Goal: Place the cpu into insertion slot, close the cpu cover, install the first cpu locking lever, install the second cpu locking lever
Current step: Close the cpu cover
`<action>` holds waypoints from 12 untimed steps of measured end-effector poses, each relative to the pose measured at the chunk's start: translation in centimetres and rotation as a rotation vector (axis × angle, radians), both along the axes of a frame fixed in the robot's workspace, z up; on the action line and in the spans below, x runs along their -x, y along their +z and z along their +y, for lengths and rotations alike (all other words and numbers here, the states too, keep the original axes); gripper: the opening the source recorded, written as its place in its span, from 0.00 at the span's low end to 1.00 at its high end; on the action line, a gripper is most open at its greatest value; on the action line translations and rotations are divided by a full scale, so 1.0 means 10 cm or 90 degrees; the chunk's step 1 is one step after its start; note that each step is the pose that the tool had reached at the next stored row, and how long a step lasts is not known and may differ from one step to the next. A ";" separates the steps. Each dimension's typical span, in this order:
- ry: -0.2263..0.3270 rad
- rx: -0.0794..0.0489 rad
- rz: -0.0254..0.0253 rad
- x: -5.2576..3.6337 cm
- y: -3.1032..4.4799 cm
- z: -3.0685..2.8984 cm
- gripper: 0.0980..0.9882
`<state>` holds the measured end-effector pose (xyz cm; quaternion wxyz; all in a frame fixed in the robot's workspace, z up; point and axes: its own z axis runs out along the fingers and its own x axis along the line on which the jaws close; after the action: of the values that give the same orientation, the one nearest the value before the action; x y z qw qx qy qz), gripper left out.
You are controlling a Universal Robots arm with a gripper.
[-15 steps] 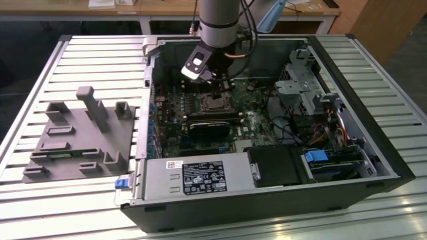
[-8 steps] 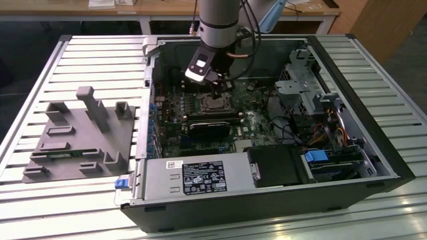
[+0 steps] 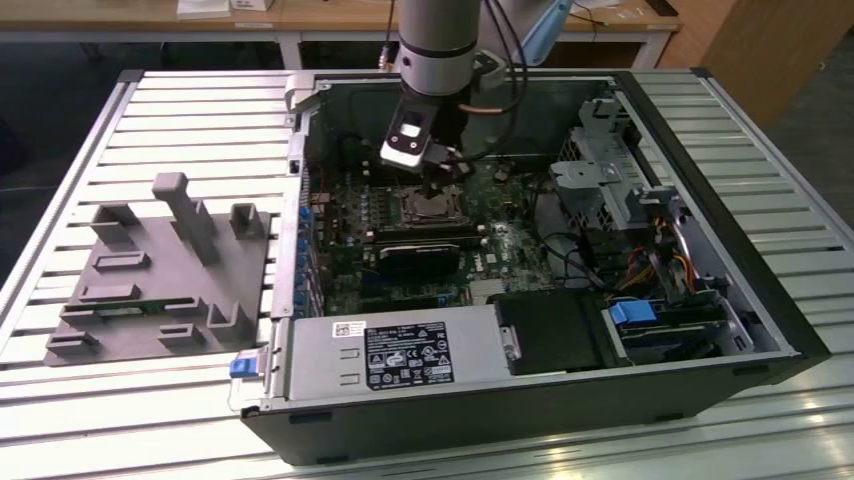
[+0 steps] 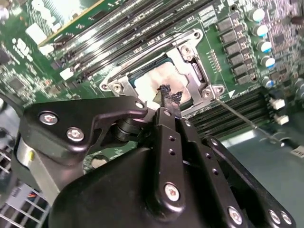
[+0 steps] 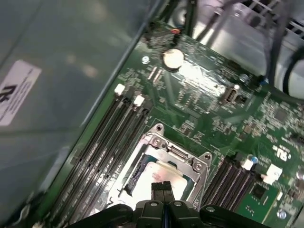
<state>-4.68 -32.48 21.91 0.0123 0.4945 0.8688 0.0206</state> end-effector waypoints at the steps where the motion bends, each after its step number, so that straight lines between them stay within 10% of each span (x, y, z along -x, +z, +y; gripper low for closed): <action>1: 0.011 0.000 0.0000 0.000 0.000 0.000 0.01; 12: 0.139 0.000 0.0000 0.000 -0.004 0.000 0.01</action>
<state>-4.68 -32.48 21.87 0.0099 0.3968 0.9176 0.0218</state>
